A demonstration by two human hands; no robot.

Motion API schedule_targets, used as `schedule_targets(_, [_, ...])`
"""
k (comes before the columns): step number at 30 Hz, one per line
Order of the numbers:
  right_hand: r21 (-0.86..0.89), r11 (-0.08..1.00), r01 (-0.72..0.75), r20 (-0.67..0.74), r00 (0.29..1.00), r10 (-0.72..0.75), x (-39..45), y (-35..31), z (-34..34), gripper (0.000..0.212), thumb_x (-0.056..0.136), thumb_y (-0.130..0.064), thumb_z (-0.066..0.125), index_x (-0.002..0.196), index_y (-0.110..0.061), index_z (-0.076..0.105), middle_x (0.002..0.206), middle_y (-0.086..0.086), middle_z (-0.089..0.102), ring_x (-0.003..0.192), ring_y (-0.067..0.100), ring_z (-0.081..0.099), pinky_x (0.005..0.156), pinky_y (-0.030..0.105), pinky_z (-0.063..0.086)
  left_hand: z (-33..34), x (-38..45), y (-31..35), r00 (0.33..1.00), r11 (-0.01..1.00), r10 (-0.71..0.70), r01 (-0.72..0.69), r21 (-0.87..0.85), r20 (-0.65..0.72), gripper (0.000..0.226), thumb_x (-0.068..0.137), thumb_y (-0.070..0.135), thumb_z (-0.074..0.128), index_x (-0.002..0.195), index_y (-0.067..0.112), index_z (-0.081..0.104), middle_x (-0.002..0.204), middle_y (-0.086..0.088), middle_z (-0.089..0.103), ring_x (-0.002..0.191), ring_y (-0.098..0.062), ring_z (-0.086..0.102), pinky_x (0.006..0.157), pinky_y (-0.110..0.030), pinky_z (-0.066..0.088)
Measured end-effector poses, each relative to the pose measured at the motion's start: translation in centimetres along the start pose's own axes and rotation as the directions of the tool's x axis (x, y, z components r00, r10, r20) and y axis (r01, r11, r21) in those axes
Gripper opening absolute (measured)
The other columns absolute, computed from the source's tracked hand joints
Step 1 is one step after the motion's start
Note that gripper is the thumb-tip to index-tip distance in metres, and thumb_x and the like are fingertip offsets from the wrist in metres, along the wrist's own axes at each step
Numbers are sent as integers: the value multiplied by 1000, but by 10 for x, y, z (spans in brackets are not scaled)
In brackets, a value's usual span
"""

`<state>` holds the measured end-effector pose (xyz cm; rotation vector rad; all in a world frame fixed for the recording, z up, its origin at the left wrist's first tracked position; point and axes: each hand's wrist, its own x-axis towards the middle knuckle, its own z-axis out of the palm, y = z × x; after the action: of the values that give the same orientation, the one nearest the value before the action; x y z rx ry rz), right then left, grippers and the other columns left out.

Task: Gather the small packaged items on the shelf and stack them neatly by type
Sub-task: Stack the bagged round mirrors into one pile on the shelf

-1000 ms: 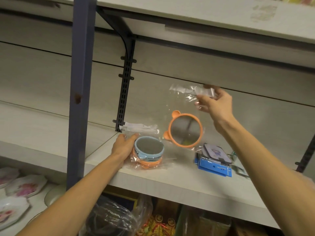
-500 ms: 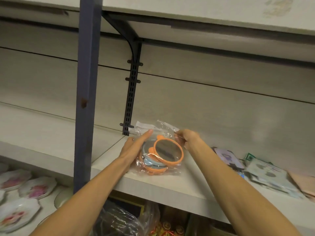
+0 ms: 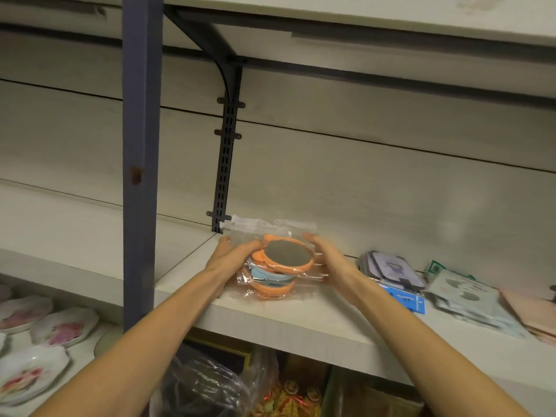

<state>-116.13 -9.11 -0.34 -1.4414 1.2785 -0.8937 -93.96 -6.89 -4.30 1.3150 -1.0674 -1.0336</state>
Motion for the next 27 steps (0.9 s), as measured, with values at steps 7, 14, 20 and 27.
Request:
schedule_targets(7, [-50,965,258,225,944,-241,-56,8,8,35,92,-6,63,124,-21,66,105,-4,77,92,6,72,73,14,52,-1,-10,10,992,994,64,-73,80,112,116,46,68,93,140,23,42,130,-5,64,107,-22,71,90,-44,60])
schedule_targets(14, [-238,891,386,38,921,-388,-58,5,-3,55,77,-6,83,121,-24,56,104,6,70,94,12,68,75,20,52,16,-40,51,948,942,263,-293,165,180,117,70,22,93,158,22,15,140,5,48,116,-12,55,92,-21,46])
schedule_targets(20, [-217,930,298,-86,943,-322,-41,30,-7,114,65,-7,84,157,-16,17,135,2,54,122,17,53,89,16,41,34,-52,27,902,879,333,-403,256,276,136,60,30,98,160,39,6,155,1,42,139,-20,44,116,-43,38])
schedule_targets(27, [-93,958,272,-14,962,-274,-31,25,-8,71,66,-16,81,131,-19,52,117,1,67,112,17,61,88,30,47,28,-36,22,926,921,275,-331,205,260,109,70,23,92,153,31,21,138,-4,48,125,-20,53,100,-37,51])
